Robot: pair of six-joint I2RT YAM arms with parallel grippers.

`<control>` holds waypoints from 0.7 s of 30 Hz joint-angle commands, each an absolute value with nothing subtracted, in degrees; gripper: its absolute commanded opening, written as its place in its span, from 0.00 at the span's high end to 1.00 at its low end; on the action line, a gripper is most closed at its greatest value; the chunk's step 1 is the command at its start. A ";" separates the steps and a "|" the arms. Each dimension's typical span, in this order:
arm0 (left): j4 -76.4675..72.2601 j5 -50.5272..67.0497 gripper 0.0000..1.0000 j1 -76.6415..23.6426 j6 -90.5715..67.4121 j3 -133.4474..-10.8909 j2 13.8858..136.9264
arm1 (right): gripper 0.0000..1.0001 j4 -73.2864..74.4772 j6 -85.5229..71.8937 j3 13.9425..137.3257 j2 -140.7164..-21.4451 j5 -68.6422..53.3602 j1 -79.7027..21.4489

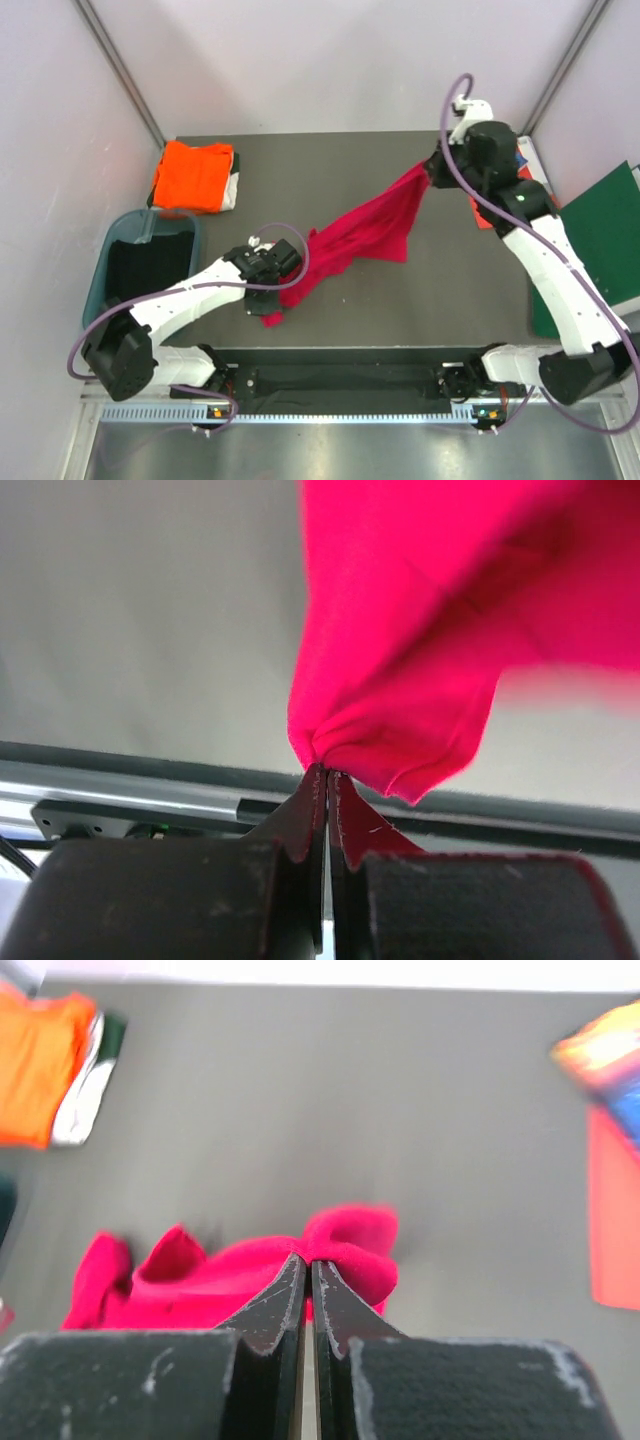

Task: Fold and stack the t-shirts
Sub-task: Flatten out the tshirt

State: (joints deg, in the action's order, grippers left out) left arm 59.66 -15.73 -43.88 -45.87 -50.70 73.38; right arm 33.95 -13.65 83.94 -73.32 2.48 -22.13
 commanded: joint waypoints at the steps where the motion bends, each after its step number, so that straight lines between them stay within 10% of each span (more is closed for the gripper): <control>1: 59.15 -10.82 1.00 -44.47 -45.44 -46.94 70.14 | 1.00 39.54 -12.31 84.91 -69.80 9.92 -19.16; 4: 59.41 -9.14 0.87 -44.65 -44.39 -46.41 69.08 | 1.00 42.71 -11.34 82.54 -67.69 12.82 -17.23; 7: 60.90 -11.86 0.01 -44.74 -43.86 -49.47 67.07 | 1.00 44.30 -11.34 78.67 -64.43 14.59 -15.65; 14: 52.50 -22.85 0.01 -44.47 -39.21 -58.62 60.29 | 1.00 44.47 -12.39 73.57 -61.00 14.59 -15.03; 21: 51.59 -22.41 0.01 -44.30 -32.53 -68.37 81.54 | 1.00 42.45 -14.50 71.37 -60.82 11.87 -15.03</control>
